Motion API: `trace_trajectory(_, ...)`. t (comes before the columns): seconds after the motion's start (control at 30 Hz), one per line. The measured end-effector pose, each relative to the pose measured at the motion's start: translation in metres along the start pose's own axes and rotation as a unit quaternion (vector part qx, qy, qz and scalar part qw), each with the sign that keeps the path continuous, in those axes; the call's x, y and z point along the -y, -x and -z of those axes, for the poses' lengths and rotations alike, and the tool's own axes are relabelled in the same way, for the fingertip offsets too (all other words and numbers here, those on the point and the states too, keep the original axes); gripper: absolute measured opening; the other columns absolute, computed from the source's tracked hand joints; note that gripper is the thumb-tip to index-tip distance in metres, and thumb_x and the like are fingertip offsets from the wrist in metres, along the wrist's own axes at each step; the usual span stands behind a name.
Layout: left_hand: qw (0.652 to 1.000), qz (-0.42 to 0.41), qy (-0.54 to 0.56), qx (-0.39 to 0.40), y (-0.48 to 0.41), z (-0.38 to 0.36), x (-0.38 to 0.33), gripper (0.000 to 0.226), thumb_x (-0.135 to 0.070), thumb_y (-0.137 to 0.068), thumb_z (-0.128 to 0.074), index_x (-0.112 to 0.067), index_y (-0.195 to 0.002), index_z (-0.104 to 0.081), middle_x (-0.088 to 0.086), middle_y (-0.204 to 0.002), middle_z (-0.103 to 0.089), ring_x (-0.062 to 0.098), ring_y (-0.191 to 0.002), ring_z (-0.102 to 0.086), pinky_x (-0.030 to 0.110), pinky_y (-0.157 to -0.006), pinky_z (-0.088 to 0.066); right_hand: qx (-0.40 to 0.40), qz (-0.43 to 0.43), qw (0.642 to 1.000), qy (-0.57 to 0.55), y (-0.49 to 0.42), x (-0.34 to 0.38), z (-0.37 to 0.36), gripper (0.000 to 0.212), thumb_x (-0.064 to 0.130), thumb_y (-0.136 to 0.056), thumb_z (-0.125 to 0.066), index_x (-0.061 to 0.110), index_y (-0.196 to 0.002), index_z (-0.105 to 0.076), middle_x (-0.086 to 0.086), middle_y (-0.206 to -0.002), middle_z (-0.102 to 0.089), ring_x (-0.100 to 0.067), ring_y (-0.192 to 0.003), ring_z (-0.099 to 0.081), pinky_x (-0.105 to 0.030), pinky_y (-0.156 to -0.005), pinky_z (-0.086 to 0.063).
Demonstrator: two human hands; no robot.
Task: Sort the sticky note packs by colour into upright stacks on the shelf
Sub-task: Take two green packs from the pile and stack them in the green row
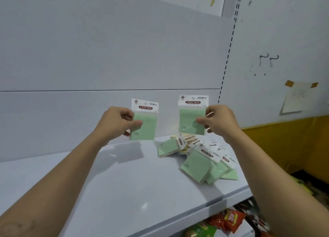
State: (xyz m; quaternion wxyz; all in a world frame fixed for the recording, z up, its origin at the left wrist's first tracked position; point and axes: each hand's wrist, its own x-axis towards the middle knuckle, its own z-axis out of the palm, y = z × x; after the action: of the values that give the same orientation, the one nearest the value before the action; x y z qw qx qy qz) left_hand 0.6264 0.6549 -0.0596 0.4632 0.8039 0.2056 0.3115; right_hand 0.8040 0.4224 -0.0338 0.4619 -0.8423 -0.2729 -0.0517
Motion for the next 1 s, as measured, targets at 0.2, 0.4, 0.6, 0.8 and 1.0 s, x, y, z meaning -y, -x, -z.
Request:
trace_trajectory(0.2, 0.998, 0.018, -0.025, -0.047, 0.010, 0.035, 0.004, 0.017, -0.005, -0.069, -0.082, -0.010, -0.070, -0.065, 0.003, -0.065, -0.067, 0.015, -0.061, -0.068, 0.029, -0.052, -0.056, 0.035, 0.034, 0.999, -0.025, -0.015, 0.017, -0.027, 0.018, 0.015, -0.073, -0.081, 0.007, -0.079, -0.067, -0.007, -0.078, -0.072, -0.022, -0.066, -0.069, -0.040, -0.065, -0.060)
trace_trajectory(0.4, 0.992, 0.052, -0.063, -0.094, 0.022, 0.064, 0.020, 0.018, -0.004, -0.069, -0.082, -0.007, -0.072, -0.064, 0.010, -0.070, -0.066, 0.021, -0.068, -0.069, 0.030, -0.054, -0.057, 0.063, 0.071, 0.995, -0.014, -0.029, 0.022, -0.073, 0.017, 0.023, -0.070, -0.082, 0.014, -0.077, -0.068, -0.001, -0.076, -0.071, -0.025, -0.073, -0.068, -0.046, -0.074, -0.057)
trace_trajectory(0.6, 0.985, 0.072, -0.092, -0.127, 0.042, 0.096, 0.037, 0.015, -0.004, -0.071, -0.080, -0.006, -0.076, -0.066, 0.014, -0.073, -0.065, 0.023, -0.071, -0.070, 0.027, -0.052, -0.057, 0.095, 0.093, 0.990, -0.038, -0.019, 0.041, -0.120, 0.016, 0.020, -0.071, -0.081, 0.013, -0.078, -0.068, -0.002, -0.075, -0.071, -0.028, -0.073, -0.068, -0.046, -0.072, -0.057)
trace_trajectory(0.8, 0.977, 0.072, -0.117, -0.163, 0.079, 0.150, 0.046, 0.016, -0.003, -0.072, -0.075, -0.001, -0.087, -0.069, 0.018, -0.086, -0.069, 0.019, -0.069, -0.067, 0.028, -0.056, -0.059, 0.129, 0.119, 0.982, -0.076, 0.016, 0.087, -0.153, 0.012, 0.014, -0.075, -0.078, 0.014, -0.080, -0.068, -0.003, -0.076, -0.070, -0.028, -0.070, -0.069, -0.047, -0.071, -0.058)
trace_trajectory(1.0, 0.963, 0.092, -0.123, -0.223, 0.144, 0.223, 0.056, 0.014, -0.004, -0.072, -0.076, -0.001, -0.080, -0.066, 0.013, -0.076, -0.067, 0.022, -0.065, -0.065, 0.035, -0.060, -0.060, 0.181, 0.154, 0.966, -0.107, 0.075, 0.154, -0.198, 0.011, 0.013, -0.075, -0.077, 0.015, -0.078, -0.067, -0.003, -0.078, -0.070, -0.027, -0.074, -0.068, -0.046, -0.070, -0.059)
